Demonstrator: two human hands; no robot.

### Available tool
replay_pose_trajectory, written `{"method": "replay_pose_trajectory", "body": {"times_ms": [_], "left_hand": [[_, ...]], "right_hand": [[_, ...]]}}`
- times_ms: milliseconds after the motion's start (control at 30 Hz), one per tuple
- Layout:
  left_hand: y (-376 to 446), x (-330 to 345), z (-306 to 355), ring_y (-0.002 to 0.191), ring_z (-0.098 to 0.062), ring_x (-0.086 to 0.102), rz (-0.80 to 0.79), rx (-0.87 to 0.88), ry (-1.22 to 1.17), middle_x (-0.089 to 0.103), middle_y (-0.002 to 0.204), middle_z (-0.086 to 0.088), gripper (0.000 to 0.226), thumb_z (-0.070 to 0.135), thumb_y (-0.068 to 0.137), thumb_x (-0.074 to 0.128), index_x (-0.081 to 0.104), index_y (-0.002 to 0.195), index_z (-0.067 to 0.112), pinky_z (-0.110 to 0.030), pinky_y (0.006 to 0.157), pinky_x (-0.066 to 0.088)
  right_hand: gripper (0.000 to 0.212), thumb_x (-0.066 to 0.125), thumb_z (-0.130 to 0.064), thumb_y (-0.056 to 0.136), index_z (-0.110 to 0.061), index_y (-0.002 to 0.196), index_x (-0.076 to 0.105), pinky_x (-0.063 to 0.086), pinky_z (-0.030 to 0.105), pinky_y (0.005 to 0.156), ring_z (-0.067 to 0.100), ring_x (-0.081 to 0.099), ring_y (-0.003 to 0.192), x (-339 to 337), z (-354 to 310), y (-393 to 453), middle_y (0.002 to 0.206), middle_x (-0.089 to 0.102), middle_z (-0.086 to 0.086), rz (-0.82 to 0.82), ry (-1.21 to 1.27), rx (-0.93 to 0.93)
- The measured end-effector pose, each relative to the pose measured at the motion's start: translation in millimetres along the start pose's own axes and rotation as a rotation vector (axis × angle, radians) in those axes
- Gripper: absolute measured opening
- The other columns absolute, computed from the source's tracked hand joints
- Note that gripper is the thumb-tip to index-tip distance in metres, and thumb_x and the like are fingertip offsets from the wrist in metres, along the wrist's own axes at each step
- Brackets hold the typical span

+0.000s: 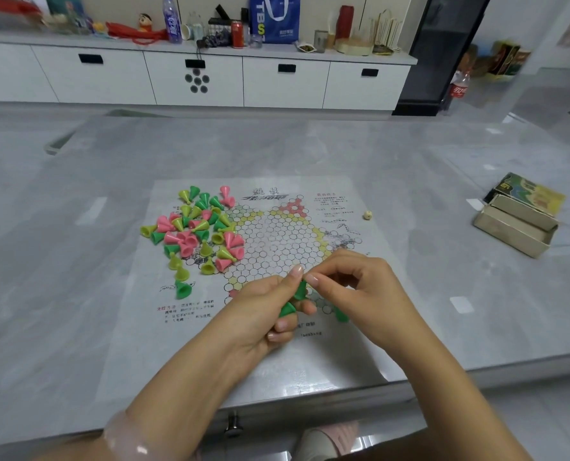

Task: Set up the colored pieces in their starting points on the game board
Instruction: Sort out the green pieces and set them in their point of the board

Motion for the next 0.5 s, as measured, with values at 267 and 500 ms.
{"method": "replay_pose_trajectory", "body": {"times_ms": [267,500], "left_hand": [[7,-26,15,0.068,-0.021,0.061,0.164,0.059,-0.21,0.064,0.085,-0.018,0.013,0.004,0.093,0.041,0.053,0.096,0.002,-0.024,0.055,0.056],[2,-37,27,0.085,-0.026,0.063,0.237,0.136,-0.272,0.06,0.095,-0.02,0.024,-0.012,0.089,0.031,0.051,0.095,0.0,-0.028,0.071,0.054]], "right_hand": [[0.013,0.069,-0.021,0.077,-0.031,0.069,0.069,0.037,0.011,0.06,0.002,0.047,0.065,-31,21,-2,0.073,0.057,-0.009,0.05,-0.249,0.046],[0.005,0.067,-0.026,0.078,-0.029,0.077,0.072,0.032,0.011,0.064,0.003,0.048,0.08,-17,30,-5,0.078,0.054,-0.009,-0.097,-0.425,0.057]]}}
Point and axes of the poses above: each hand's wrist, its own y-axis towards the middle knuckle, its own x-axis out of the palm, z = x × y, the point moved 8 cm from there along y, towards the middle knuckle
